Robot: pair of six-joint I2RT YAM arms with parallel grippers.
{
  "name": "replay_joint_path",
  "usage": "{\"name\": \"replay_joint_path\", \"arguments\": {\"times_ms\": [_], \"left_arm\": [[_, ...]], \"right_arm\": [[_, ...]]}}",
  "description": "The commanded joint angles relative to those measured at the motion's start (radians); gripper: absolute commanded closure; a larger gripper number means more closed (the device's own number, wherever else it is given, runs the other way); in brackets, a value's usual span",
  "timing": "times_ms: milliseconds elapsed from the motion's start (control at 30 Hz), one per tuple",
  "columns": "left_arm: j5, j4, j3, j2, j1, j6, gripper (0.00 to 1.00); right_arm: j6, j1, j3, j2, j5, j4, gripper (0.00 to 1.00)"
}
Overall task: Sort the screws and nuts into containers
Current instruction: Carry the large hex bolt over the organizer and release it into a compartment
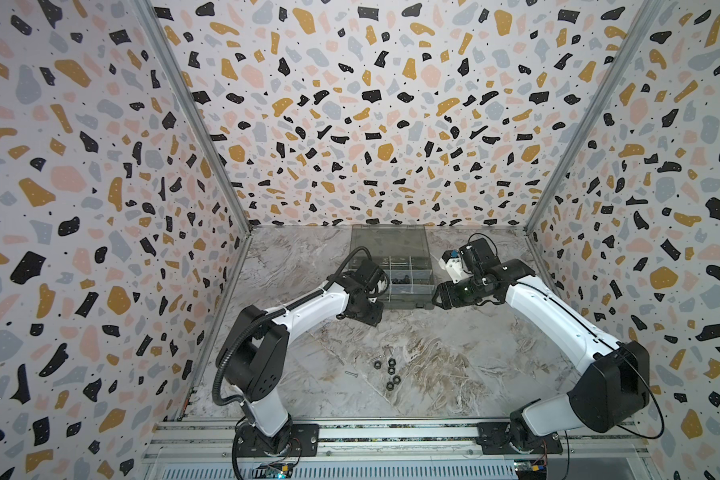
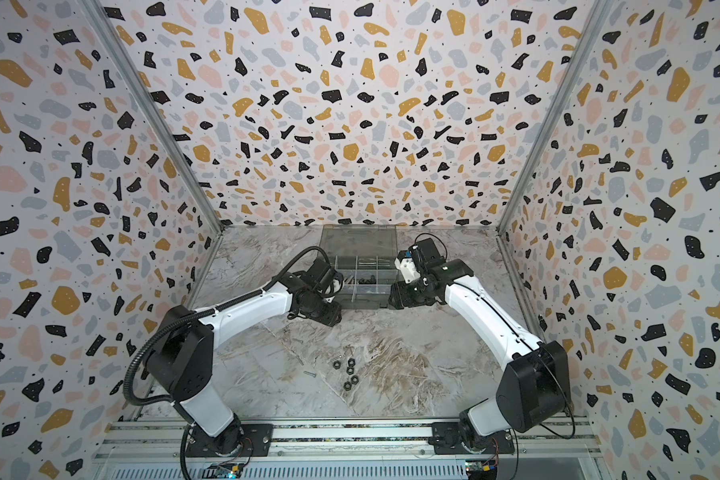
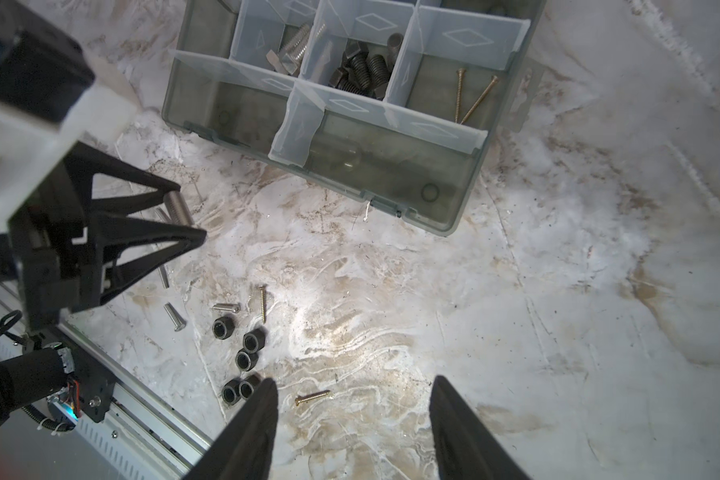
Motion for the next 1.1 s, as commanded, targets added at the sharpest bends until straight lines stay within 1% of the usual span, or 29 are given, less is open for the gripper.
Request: {"name": "replay_joint_path", "arguments": {"times_ms": [0,233,333,500,567,633,767,867,967,1067], "left_arm": [[-0.011,-0.029,0.130,0.075,0.036,0.042,0.56],[0.003,-0.089,0.472,0.294,0.075,0.076,0.55],[0.010,-0.102,0.566,0.357,0.080,0.078,0.55],[0.016,-0.127,0.658,0.433,0.092,0.091,0.54],[0.028,-0.125,0.669,0.448,0.097,0.092,0.50],[0.029,-0.124,0.676,0.460,0.100,0.089,0.42],[0.027,-0.129,0.686,0.460,0.104,0.088,0.39],[0.006,-0.130,0.679,0.429,0.103,0.083,0.35],[-0.050,-0.114,0.621,0.356,0.105,0.062,0.35],[-0.145,-0.067,0.486,0.236,0.108,0.013,0.34]], "right_arm": [[-0.015,-0.016,0.056,-0.003,-0.001,-0.025,0.40],[-0.016,-0.036,0.102,0.022,0.010,-0.036,0.40],[-0.020,-0.049,0.121,0.030,0.023,-0.047,0.40],[-0.017,-0.067,0.138,0.036,0.034,-0.055,0.40],[-0.012,-0.071,0.140,0.037,0.037,-0.055,0.40],[-0.009,-0.075,0.143,0.042,0.037,-0.056,0.40],[-0.003,-0.075,0.152,0.051,0.036,-0.058,0.40],[0.000,-0.075,0.156,0.061,0.027,-0.059,0.39],[0.002,-0.074,0.156,0.065,0.019,-0.054,0.39],[0.002,-0.061,0.148,0.066,0.016,-0.045,0.39]]}}
